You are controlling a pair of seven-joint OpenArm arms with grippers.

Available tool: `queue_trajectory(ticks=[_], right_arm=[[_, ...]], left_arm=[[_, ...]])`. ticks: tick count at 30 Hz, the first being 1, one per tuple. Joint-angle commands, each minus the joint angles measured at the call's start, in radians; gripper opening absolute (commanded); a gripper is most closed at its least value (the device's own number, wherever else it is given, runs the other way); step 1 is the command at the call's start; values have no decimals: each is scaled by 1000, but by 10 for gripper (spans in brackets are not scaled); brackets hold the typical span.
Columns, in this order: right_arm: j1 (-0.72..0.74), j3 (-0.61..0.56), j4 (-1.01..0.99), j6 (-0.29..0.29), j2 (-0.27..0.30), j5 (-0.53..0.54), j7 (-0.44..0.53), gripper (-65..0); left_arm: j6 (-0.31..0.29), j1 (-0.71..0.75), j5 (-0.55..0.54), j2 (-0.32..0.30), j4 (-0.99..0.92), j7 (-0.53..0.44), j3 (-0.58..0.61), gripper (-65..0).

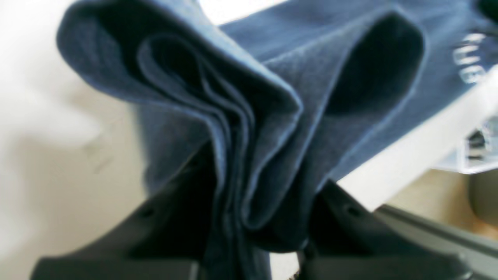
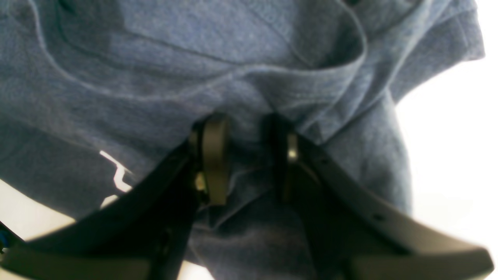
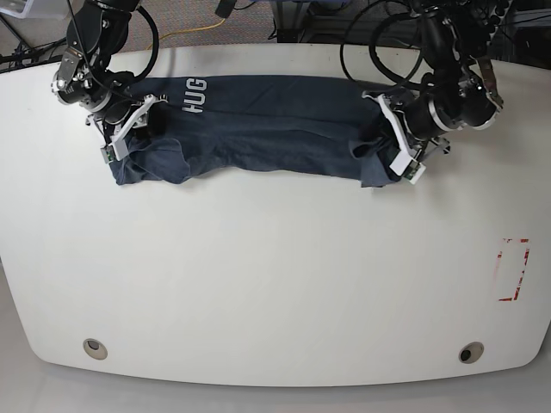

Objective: Fold the T-shirt properly

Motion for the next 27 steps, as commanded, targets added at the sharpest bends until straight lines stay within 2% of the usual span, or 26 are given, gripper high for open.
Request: queue_trajectory(ticks=[1, 12, 18, 25, 27], right_arm=[[2, 2, 11, 1, 7, -7, -8, -476], [4, 2, 11, 1, 7, -7, -8, -476], [7, 2, 11, 1, 7, -7, -8, -476], [10, 2, 11, 1, 7, -7, -8, -476], [11, 2, 11, 1, 7, -7, -8, -476]], left_arm=[[-1, -15, -23, 19, 20, -17, 34, -614], [-1, -81, -17, 117, 9, -22, 215, -614], [-1, -104, -15, 117, -22, -22, 258, -611], [-1, -111, -15, 112, -26, -19, 313, -437], [-1, -118, -15, 102, -26, -17, 335, -417]])
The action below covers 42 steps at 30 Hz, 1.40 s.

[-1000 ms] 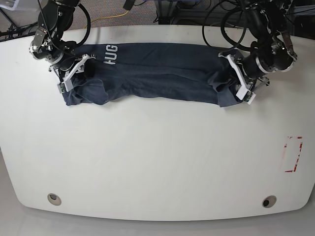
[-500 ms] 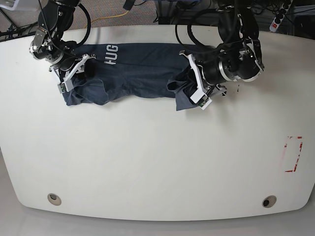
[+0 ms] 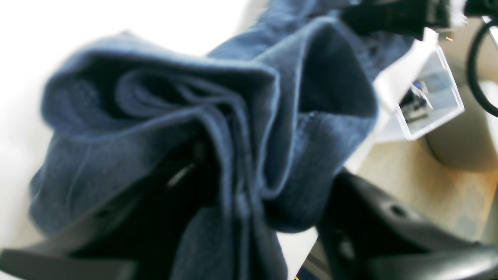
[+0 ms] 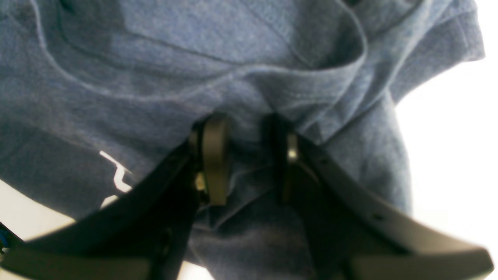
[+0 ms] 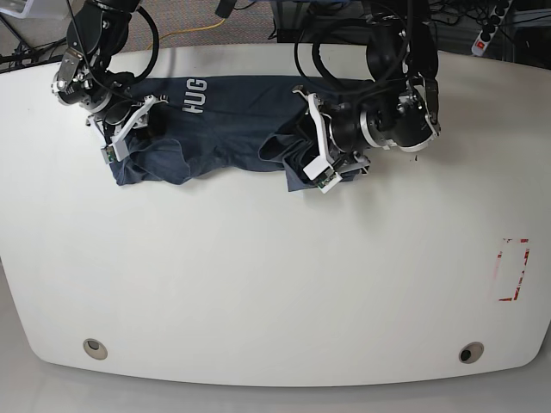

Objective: Fold the T-shirt properly

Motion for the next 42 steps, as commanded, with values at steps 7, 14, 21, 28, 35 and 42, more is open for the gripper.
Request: queue_trajectory(ticks=[7, 14, 21, 28, 35, 42], right_arm=[[5, 2, 11, 1, 7, -6, -6, -476], [5, 2, 11, 1, 7, -6, -6, -476], [5, 0, 11, 1, 8, -6, -6, -476], [7, 0, 11, 1, 10, -6, -6, -476], [7, 0, 11, 1, 10, -6, -6, -476], [7, 0, 11, 1, 10, -6, -6, -476]], left_arm=[[-1, -53, -8, -24, 15, 21, 144, -415], [-1, -104, 17, -27, 23, 24, 270, -414], [-1, -120, 17, -27, 23, 24, 273, -394], [-1, -119, 50, -22, 23, 24, 273, -217], [24, -127, 87, -21, 25, 24, 362, -211], [29, -153, 93, -21, 34, 24, 417, -212]])
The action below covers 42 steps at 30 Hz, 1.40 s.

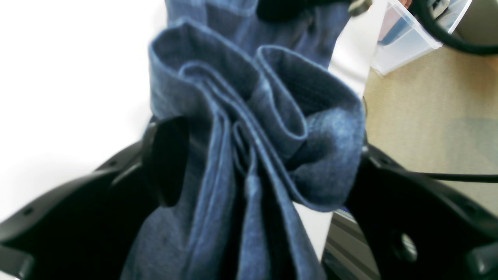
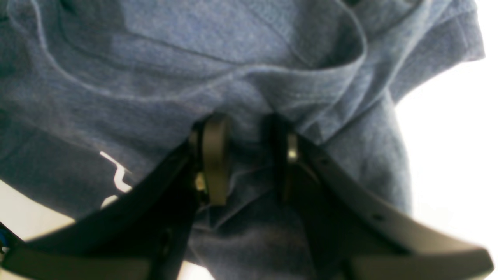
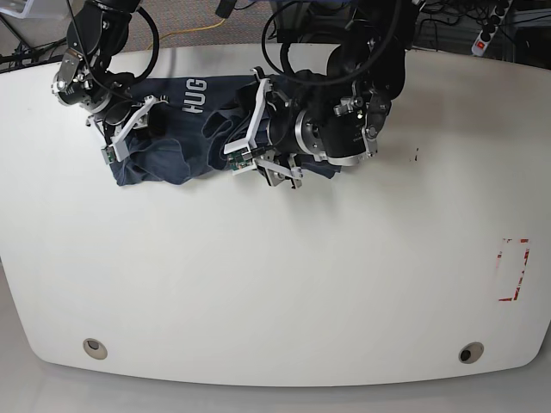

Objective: Fold the T-shirt properly

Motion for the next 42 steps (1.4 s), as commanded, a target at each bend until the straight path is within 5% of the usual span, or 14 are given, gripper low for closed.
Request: queue_trajectory(ticks=[1, 15, 23, 31, 35, 42], right_arm=[[4, 1, 11, 1, 10, -6, -4, -476], [4, 1, 11, 1, 10, -6, -4, -476], [4, 1, 11, 1, 10, -6, -4, -476], [4, 1, 11, 1, 11, -6, -4, -476], [1, 1, 11, 1, 11, -6, -4, -476], [3, 1, 11, 1, 11, -6, -4, -476]], left_arm=[[11, -15, -14, 8, 35, -22, 1, -214], [13, -17, 245, 22, 42, -27, 73, -214], [-7, -17, 252, 4, 63, -22, 78, -208], [-20, 11, 252, 4, 60, -2, -120, -210], [-20, 12, 179, 2, 55, 8, -221, -211], [-20, 12, -106, -45, 54, 8, -258, -214]])
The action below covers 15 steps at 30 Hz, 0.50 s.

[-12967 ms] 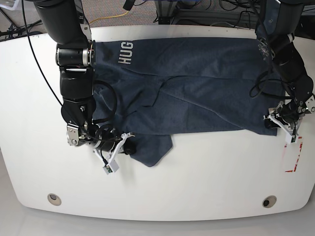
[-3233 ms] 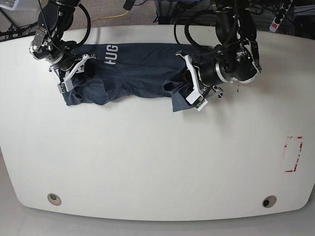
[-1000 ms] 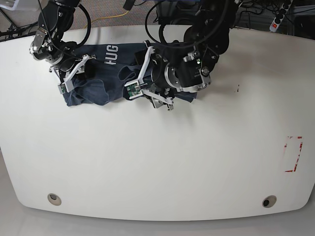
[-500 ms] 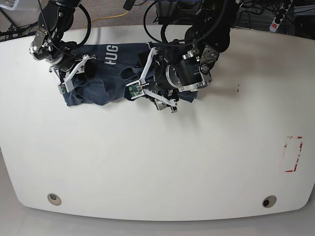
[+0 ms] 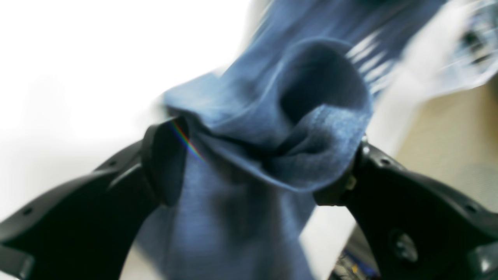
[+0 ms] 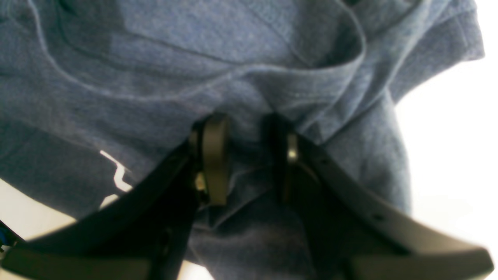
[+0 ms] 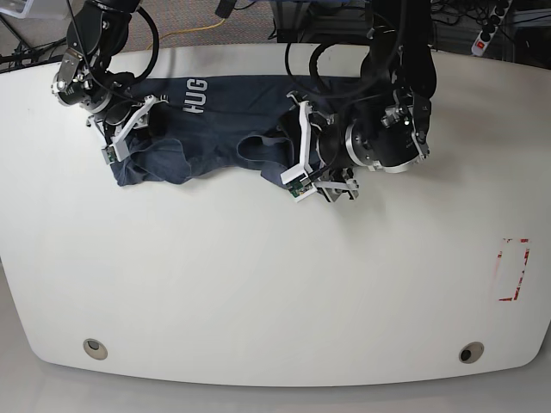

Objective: Fold the T-shirt properly

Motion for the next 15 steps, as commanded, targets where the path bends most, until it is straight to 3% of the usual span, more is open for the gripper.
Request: queue_trajectory(ticks=[1, 8, 15], right_arm=[[4, 1, 12, 1, 9, -7, -5, -476], [4, 1, 12, 1, 9, -7, -5, -476], [0, 1, 12, 1, 8, -7, -5, -476]], left_arm=[[-2, -14, -63, -7, 15, -9, -5, -214], [-2, -14, -80, -8, 15, -9, -7, -211], [-2, -8, -173, 7, 26, -9, -27, -215]])
